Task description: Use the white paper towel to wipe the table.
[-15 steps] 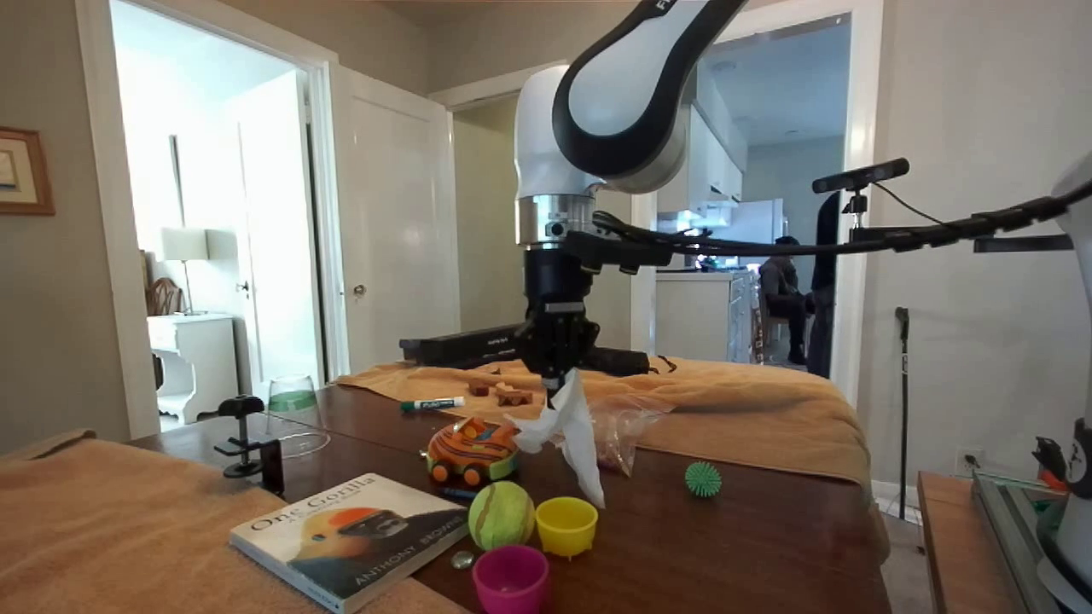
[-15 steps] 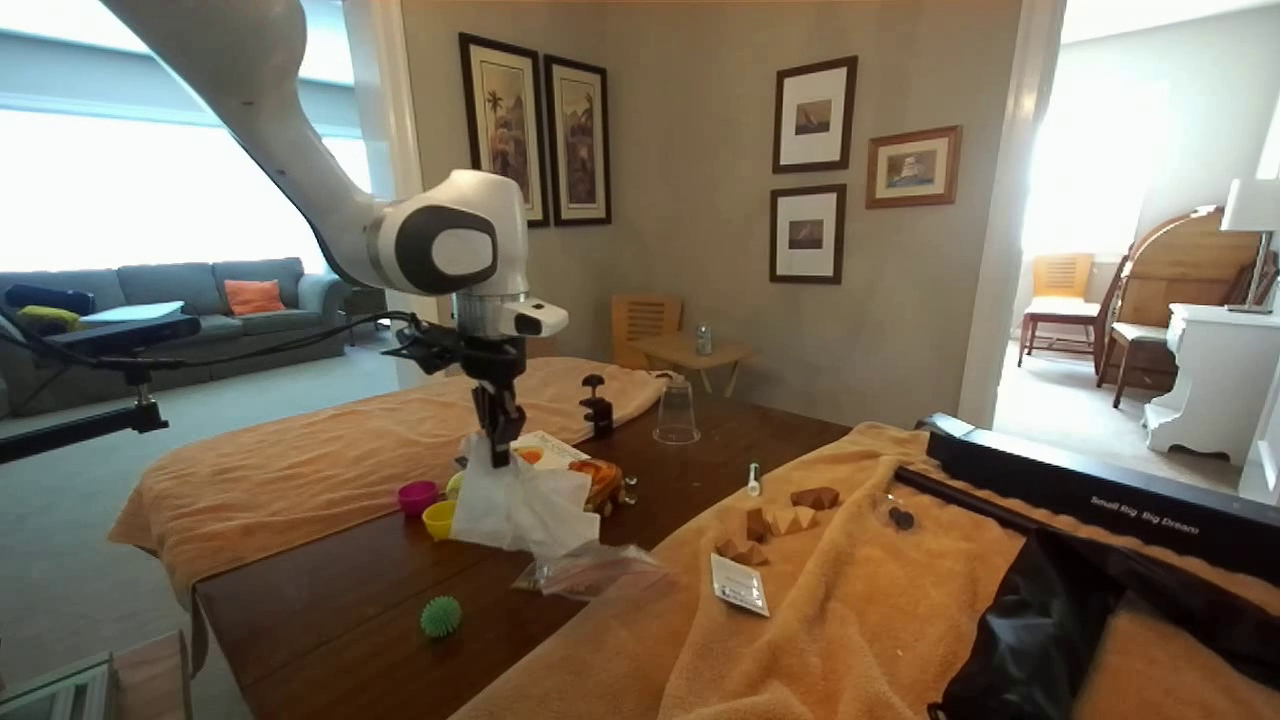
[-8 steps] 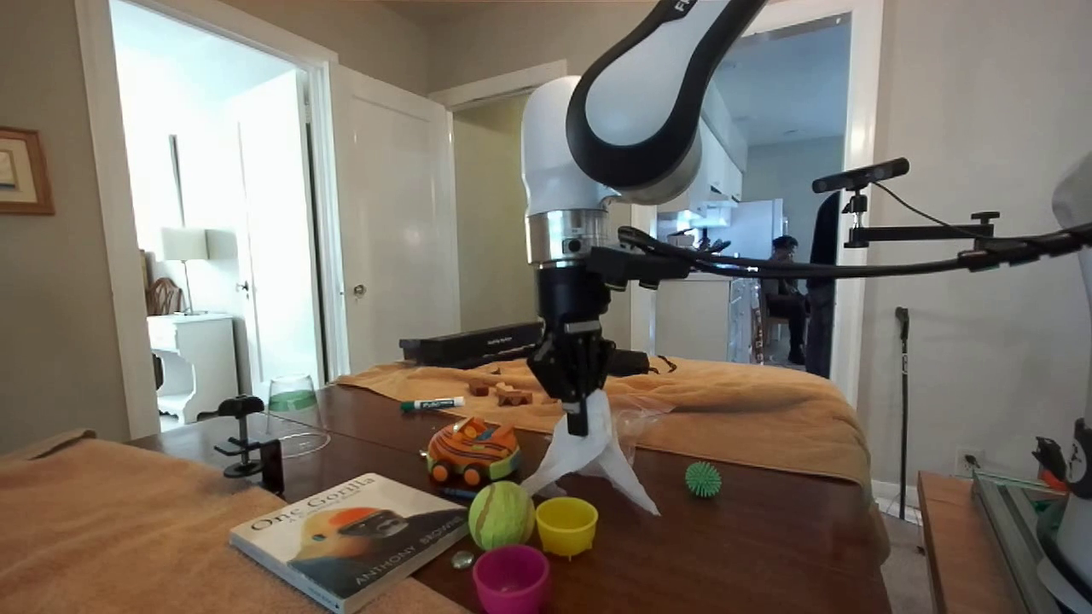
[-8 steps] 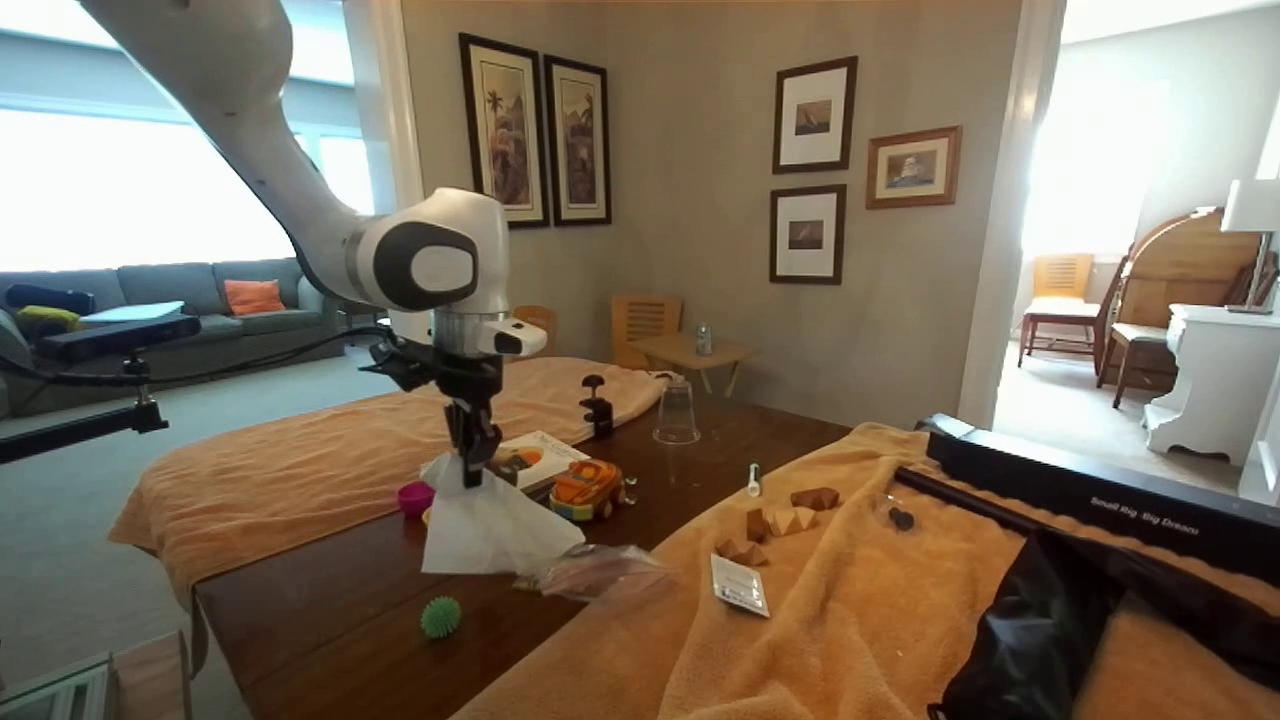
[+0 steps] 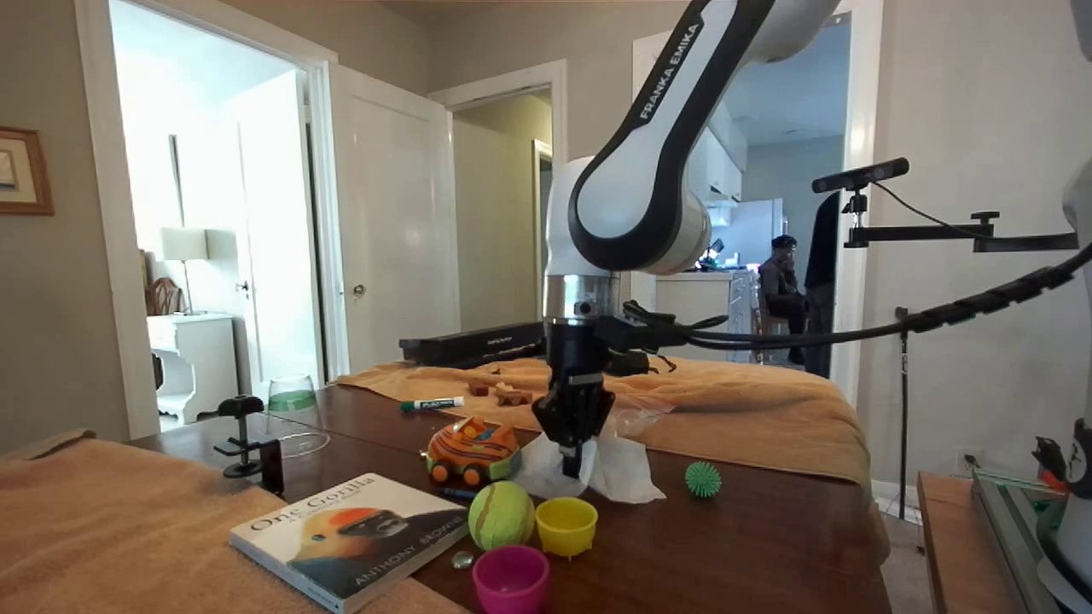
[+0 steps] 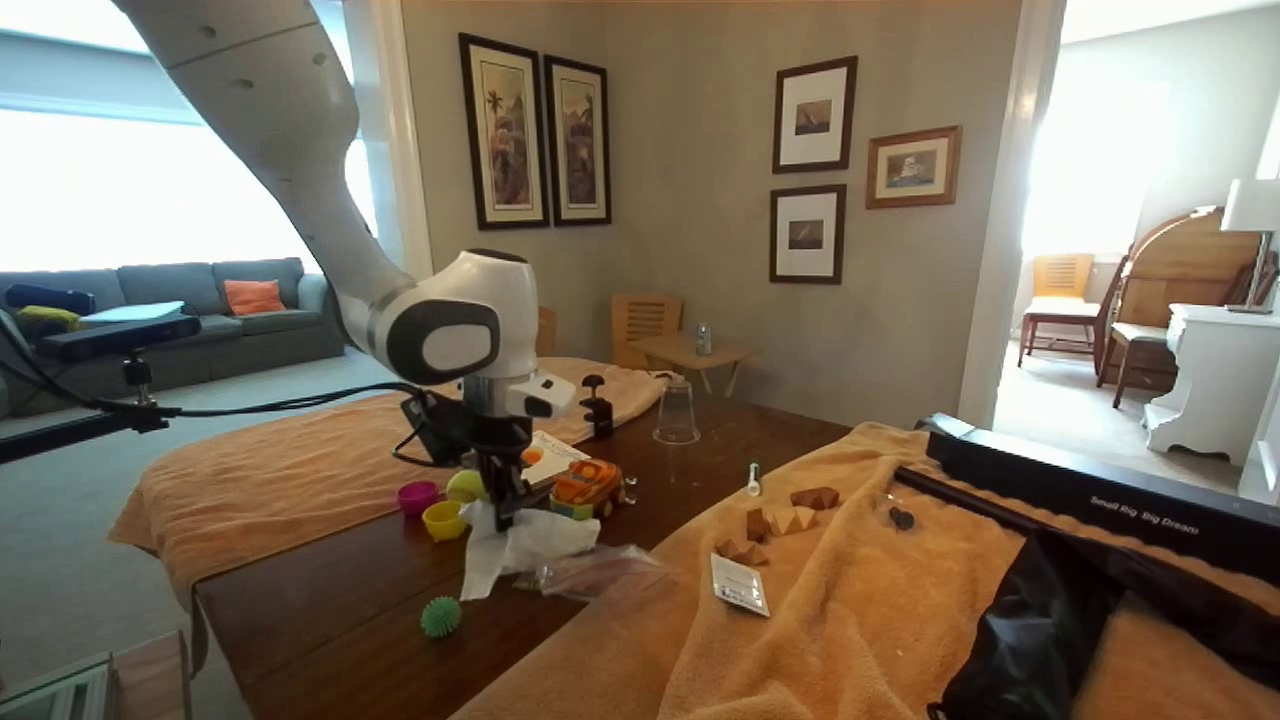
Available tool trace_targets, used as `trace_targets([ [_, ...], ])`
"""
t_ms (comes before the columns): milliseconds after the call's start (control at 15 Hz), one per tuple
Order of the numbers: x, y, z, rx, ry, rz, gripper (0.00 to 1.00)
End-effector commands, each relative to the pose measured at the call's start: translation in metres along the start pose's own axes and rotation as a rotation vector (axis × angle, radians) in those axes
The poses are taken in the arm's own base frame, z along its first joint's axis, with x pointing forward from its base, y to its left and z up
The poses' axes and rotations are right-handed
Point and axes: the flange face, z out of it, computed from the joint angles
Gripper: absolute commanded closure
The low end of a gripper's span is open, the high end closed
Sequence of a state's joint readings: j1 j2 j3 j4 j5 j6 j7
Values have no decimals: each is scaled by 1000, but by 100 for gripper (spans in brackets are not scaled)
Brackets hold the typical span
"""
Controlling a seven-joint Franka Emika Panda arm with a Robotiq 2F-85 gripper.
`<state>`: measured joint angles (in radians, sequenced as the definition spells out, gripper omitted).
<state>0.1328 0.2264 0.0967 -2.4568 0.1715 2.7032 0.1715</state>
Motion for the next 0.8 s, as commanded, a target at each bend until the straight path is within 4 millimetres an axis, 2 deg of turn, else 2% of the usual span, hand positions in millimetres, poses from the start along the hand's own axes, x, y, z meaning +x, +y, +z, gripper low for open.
trace_targets([
  [0,5,11,22,12,-1,-23,100],
  [267,4,15,28,12,6,-49,100],
  [333,3,15,26,3,4,-55,74],
  [400,3,14,24,-1,8,-61,73],
  [733,-2,-2,-2,-4,24,-94,40],
])
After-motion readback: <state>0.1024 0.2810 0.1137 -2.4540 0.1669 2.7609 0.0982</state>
